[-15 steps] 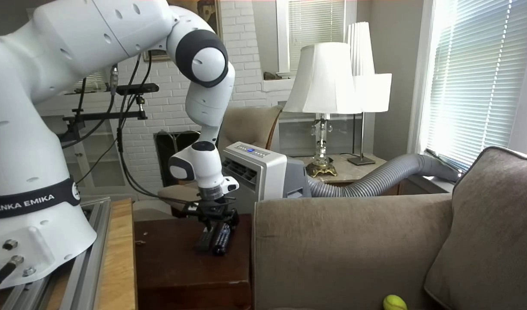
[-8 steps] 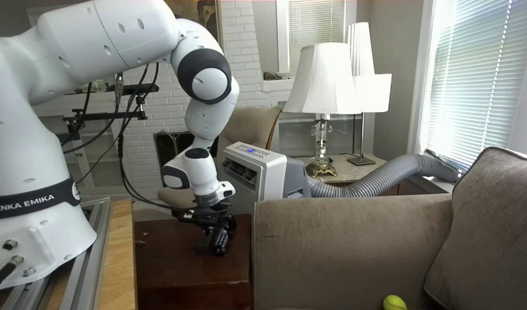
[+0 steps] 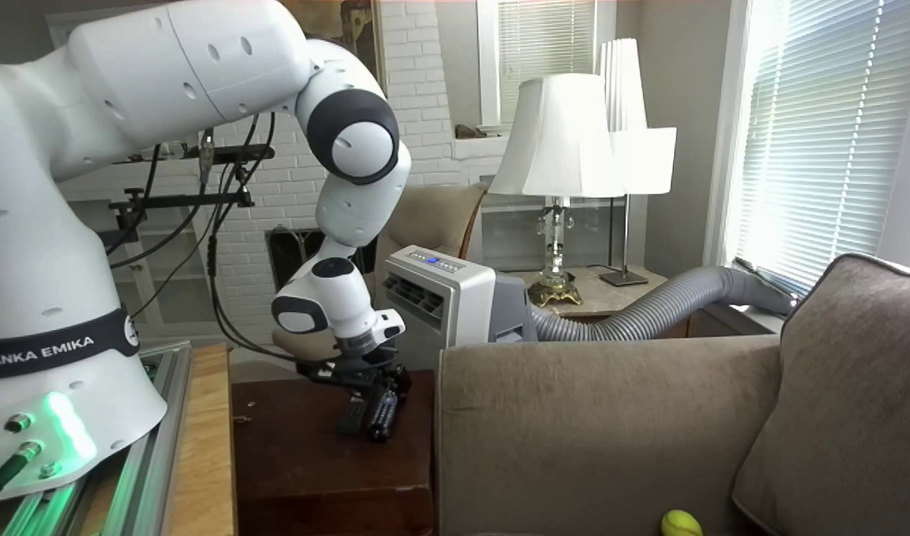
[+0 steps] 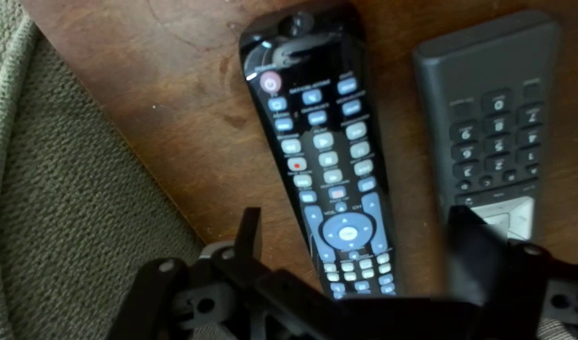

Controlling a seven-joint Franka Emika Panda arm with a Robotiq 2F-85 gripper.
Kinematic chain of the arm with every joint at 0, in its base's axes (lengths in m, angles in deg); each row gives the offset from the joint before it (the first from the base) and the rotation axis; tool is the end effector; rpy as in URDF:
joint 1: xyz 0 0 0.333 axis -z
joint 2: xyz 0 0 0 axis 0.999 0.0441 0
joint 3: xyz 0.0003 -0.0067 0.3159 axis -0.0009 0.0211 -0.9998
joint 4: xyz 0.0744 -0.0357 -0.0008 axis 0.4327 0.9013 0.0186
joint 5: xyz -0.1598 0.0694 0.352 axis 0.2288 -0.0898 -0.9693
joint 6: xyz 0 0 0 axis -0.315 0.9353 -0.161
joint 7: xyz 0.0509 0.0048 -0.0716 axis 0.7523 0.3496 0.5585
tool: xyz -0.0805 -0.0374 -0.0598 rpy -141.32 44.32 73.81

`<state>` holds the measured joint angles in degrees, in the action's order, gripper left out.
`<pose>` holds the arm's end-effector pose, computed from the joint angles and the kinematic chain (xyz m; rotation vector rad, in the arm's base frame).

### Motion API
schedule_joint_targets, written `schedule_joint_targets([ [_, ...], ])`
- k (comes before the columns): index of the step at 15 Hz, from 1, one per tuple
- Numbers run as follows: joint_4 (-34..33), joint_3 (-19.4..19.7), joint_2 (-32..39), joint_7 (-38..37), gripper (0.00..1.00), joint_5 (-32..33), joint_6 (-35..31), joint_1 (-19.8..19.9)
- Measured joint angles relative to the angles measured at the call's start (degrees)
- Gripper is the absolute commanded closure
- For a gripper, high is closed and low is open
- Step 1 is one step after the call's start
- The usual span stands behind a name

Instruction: Put the remote on the hand of the couch

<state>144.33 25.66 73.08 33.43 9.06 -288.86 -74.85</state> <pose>0.3704 0.1625 -0.0583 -2.8575 -1.0274 -0.4657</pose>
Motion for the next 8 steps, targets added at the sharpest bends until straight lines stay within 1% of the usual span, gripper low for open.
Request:
schedule_joint_targets([
  [2,0.0,4.4,-2.3,-6.8,0.00,2.7,3.3,-4.4],
  [4,-0.1,9.4,-4.7,-14.7,0.00,6.7,6.4,-9.7],
  [8,-0.5,18.4,-7.4,-30.9,0.00,18.6,9.6,-18.9],
])
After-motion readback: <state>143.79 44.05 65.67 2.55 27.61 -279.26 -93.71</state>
